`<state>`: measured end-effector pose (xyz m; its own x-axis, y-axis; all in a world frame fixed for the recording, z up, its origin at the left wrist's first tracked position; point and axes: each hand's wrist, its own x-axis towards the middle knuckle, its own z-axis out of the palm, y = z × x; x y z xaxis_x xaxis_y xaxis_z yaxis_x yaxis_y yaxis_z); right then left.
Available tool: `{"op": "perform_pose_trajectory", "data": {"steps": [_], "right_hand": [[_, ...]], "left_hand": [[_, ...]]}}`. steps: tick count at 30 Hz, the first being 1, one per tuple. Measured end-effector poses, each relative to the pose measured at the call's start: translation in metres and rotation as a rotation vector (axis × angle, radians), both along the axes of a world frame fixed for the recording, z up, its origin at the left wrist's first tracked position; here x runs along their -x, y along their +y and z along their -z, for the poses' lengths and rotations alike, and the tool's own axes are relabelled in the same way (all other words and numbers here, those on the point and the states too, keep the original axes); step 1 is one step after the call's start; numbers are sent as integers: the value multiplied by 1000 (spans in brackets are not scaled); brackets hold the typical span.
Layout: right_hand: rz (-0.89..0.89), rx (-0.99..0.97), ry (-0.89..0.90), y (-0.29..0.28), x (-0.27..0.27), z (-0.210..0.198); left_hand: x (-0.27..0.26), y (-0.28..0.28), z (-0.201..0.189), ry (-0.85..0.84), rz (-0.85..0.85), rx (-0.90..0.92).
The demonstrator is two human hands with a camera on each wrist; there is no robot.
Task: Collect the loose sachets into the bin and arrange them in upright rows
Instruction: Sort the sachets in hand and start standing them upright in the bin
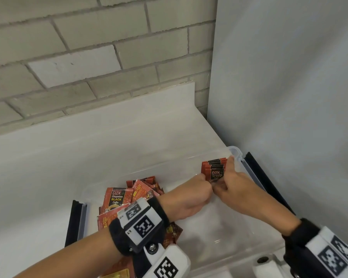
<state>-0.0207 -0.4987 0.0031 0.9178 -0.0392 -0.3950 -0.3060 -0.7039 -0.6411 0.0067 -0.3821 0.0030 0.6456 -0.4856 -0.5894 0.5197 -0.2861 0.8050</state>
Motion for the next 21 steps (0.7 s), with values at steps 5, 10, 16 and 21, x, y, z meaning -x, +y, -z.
{"op": "perform_pose_trajectory", "data": {"steps": [5, 10, 16, 21], "right_hand": [[15, 12, -9, -1, -3, 10], [13, -23, -28, -2, -2, 5], [13, 4, -71, 0, 12, -1], [2, 68, -95, 1, 24, -5]], "left_hand": [[2, 1, -7, -17, 7, 6], [-1, 3, -4, -35, 11, -35], [-6, 5, 6, -73, 14, -110], [-3, 5, 2, -47, 30, -15]]}}
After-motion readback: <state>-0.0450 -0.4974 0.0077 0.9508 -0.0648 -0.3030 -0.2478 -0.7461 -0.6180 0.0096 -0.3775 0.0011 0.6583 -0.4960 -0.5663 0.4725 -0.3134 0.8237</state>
